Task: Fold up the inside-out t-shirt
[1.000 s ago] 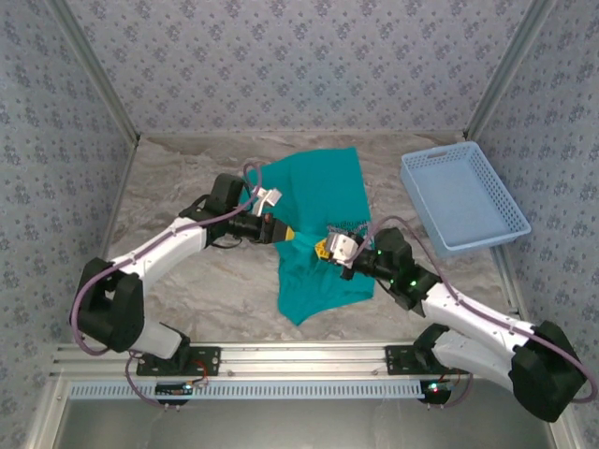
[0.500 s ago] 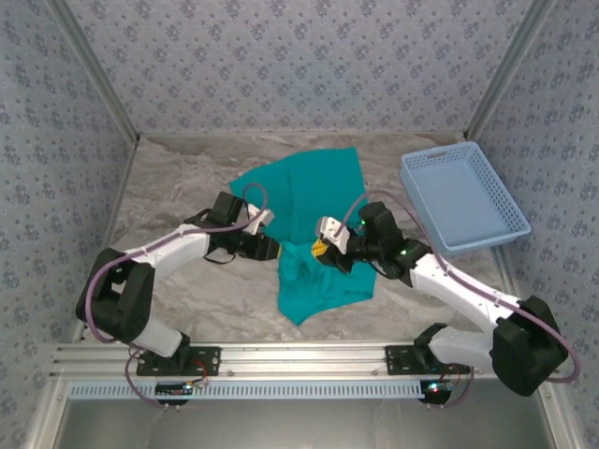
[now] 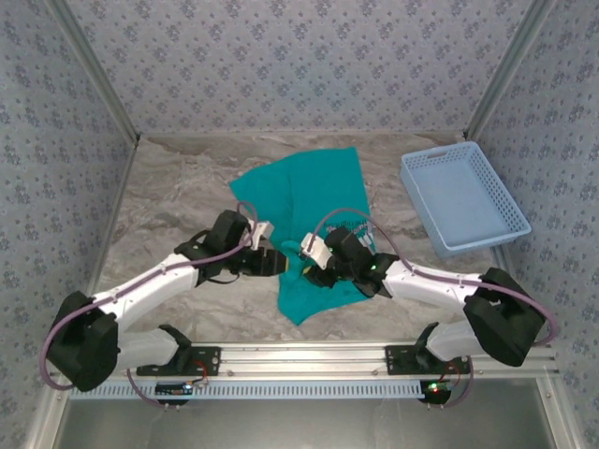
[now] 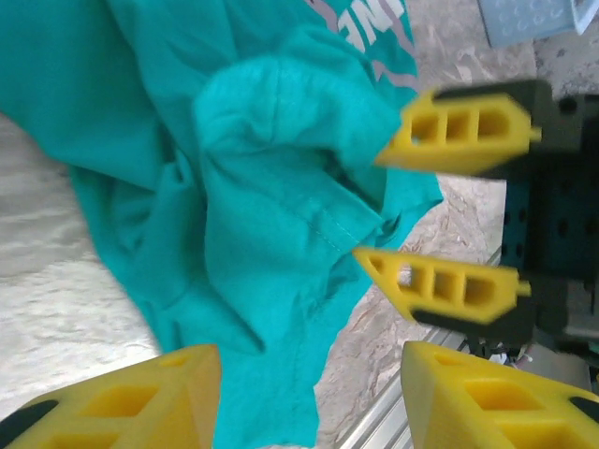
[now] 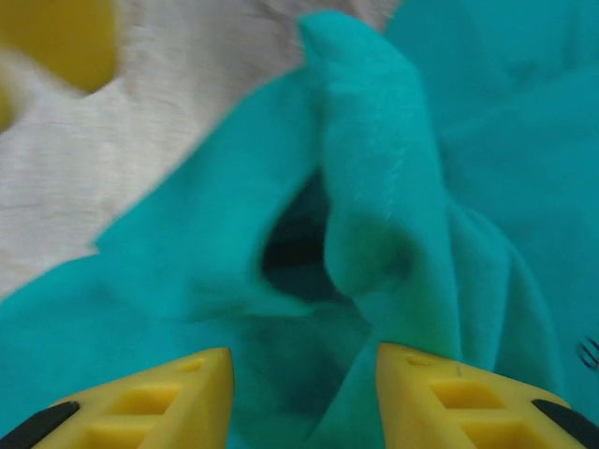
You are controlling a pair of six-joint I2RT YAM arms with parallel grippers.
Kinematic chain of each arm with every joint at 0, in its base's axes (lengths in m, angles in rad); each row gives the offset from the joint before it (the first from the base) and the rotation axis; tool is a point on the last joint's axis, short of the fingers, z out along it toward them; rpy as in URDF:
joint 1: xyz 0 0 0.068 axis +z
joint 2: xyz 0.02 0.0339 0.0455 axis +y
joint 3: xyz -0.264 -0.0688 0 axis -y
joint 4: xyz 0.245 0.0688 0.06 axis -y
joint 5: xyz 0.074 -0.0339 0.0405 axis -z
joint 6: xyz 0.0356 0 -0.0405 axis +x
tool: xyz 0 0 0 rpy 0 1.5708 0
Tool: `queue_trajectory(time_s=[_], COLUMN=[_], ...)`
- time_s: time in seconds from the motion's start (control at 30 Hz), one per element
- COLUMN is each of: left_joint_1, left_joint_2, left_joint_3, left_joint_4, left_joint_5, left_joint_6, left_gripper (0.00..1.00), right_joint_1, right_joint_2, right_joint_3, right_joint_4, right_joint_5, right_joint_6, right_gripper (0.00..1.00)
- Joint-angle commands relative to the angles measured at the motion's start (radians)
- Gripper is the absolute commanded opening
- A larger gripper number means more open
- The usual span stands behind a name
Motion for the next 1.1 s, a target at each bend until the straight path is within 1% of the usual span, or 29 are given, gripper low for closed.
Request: queue_trajectory(time_s=[0.0, 0.07, 0.1, 0.17, 0.23, 0.27, 0.3, 0.33, 0.37, 0.4, 0.47, 0.5, 0.53, 0.63, 0.67, 0.7, 0.73, 0.77, 0.8, 0.93, 0.97, 1.03, 1.07], left_joint_1=[-0.028, -0.044, -0.053, -0.065, -0.072, -0.071, -0.070, -0.066, -0.059, -0.052, -0.030, -0.014, -0.003, 0.017, 0.019, 0.019, 0.020, 0.021, 0.019, 0.016, 0.018, 0.021, 0.023], left_joint_2=[0.092, 0.162, 0.204, 0.274, 0.330, 0.350, 0.363, 0.369, 0.369, 0.364, 0.349, 0.341, 0.333, 0.319, 0.317, 0.317, 0.318, 0.320, 0.316, 0.263, 0.249, 0.224, 0.219], left_joint_3=[0.009, 0.044, 0.065, 0.105, 0.147, 0.162, 0.174, 0.181, 0.177, 0.162, 0.121, 0.096, 0.069, -0.001, -0.015, -0.028, -0.034, -0.034, -0.030, -0.027, -0.020, -0.001, 0.009], left_joint_4=[0.093, 0.098, 0.096, 0.085, 0.072, 0.068, 0.050, 0.040, 0.040, 0.051, 0.073, 0.089, 0.105, 0.161, 0.169, 0.181, 0.198, 0.205, 0.210, 0.203, 0.186, 0.135, 0.115], left_joint_5=[-0.060, -0.070, -0.083, -0.115, -0.132, -0.143, -0.168, -0.187, -0.194, -0.189, -0.161, -0.141, -0.123, -0.071, -0.061, -0.040, -0.008, 0.024, 0.042, 0.053, 0.045, 0.030, 0.026], left_joint_6=[-0.076, -0.061, -0.056, -0.048, -0.039, -0.031, -0.023, -0.011, 0.003, 0.016, 0.034, 0.036, 0.039, 0.043, 0.044, 0.045, 0.044, 0.043, 0.041, 0.046, 0.051, 0.070, 0.075], left_gripper=[0.54, 0.55, 0.56, 0.56, 0.56, 0.53, 0.45, 0.34, 0.24, 0.16, 0.04, 0.01, 0.00, 0.00, 0.00, 0.01, 0.03, 0.06, 0.11, 0.32, 0.35, 0.38, 0.39], right_joint_1=[-0.004, -0.005, -0.007, -0.016, -0.026, -0.032, -0.037, -0.042, -0.053, -0.068, -0.104, -0.118, -0.125, -0.139, -0.142, -0.142, -0.141, -0.138, -0.130, -0.103, -0.101, -0.093, -0.084], right_joint_2=[0.037, 0.055, 0.060, 0.063, 0.068, 0.067, 0.066, 0.065, 0.063, 0.063, 0.068, 0.068, 0.068, 0.071, 0.073, 0.071, 0.060, 0.044, 0.020, -0.093, -0.107, -0.120, -0.117], right_joint_3=[-0.009, -0.010, -0.012, -0.020, -0.027, -0.031, -0.036, -0.041, -0.047, -0.057, -0.072, -0.080, -0.085, -0.086, -0.085, -0.086, -0.084, -0.082, -0.077, -0.045, -0.032, -0.004, 0.007], right_joint_4=[0.070, 0.092, 0.107, 0.131, 0.143, 0.139, 0.133, 0.128, 0.122, 0.121, 0.120, 0.121, 0.122, 0.109, 0.107, 0.114, 0.117, 0.113, 0.095, -0.029, -0.064, -0.145, -0.161], right_joint_5=[0.145, 0.159, 0.159, 0.135, 0.103, 0.089, 0.084, 0.083, 0.082, 0.077, 0.056, 0.050, 0.050, 0.059, 0.054, 0.033, -0.007, -0.057, -0.104, -0.223, -0.236, -0.267, -0.265], right_joint_6=[0.076, 0.094, 0.104, 0.124, 0.135, 0.135, 0.134, 0.134, 0.137, 0.145, 0.166, 0.172, 0.172, 0.166, 0.159, 0.141, 0.106, 0.064, 0.006, -0.219, -0.269, -0.434, -0.491], right_gripper=[0.39, 0.26, 0.23, 0.19, 0.18, 0.14, 0.09, 0.05, 0.02, 0.01, 0.00, 0.00, 0.00, 0.00, 0.02, 0.09, 0.12, 0.15, 0.17, 0.23, 0.25, 0.25, 0.26])
